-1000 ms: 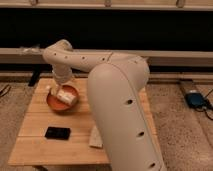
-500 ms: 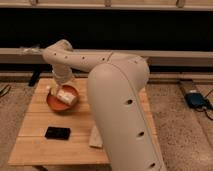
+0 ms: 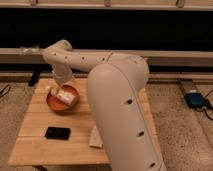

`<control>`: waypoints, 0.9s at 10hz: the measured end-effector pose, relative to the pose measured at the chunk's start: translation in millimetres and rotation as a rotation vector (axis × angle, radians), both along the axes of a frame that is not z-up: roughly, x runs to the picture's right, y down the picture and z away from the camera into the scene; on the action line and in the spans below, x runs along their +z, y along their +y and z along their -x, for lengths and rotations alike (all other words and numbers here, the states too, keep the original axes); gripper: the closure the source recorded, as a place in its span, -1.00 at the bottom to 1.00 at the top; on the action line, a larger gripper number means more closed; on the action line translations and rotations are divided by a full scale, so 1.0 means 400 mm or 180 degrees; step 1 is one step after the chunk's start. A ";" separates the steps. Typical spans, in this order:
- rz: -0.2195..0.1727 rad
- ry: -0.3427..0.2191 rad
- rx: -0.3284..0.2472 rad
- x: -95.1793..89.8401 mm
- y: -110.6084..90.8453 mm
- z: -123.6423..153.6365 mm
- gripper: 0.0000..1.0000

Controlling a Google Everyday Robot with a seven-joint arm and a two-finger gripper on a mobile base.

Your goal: Move the arm in a circular motion

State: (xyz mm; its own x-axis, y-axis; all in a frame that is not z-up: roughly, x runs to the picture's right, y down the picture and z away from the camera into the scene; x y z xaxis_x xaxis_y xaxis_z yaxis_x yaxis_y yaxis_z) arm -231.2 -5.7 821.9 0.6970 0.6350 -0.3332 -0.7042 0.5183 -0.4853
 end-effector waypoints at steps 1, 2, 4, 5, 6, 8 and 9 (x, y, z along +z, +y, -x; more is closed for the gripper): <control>-0.0001 0.0001 0.0002 0.000 -0.001 -0.001 -0.60; 0.0000 0.0002 0.0002 0.000 0.000 -0.001 -0.60; 0.0000 0.0000 0.0000 0.000 0.000 0.000 -0.60; -0.0001 0.0001 0.0000 0.000 0.000 -0.001 -0.60; -0.0010 0.0000 -0.0005 -0.001 0.000 0.000 -0.60; -0.0172 -0.0042 -0.0055 -0.032 -0.015 0.033 -0.60; -0.0250 -0.0077 -0.0091 -0.063 -0.021 0.067 -0.60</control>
State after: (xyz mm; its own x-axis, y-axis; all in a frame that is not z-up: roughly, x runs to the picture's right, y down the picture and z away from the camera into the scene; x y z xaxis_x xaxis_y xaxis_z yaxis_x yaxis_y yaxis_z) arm -257.9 -14.3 796.8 0.7224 0.6383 -0.2661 -0.6772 0.5752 -0.4589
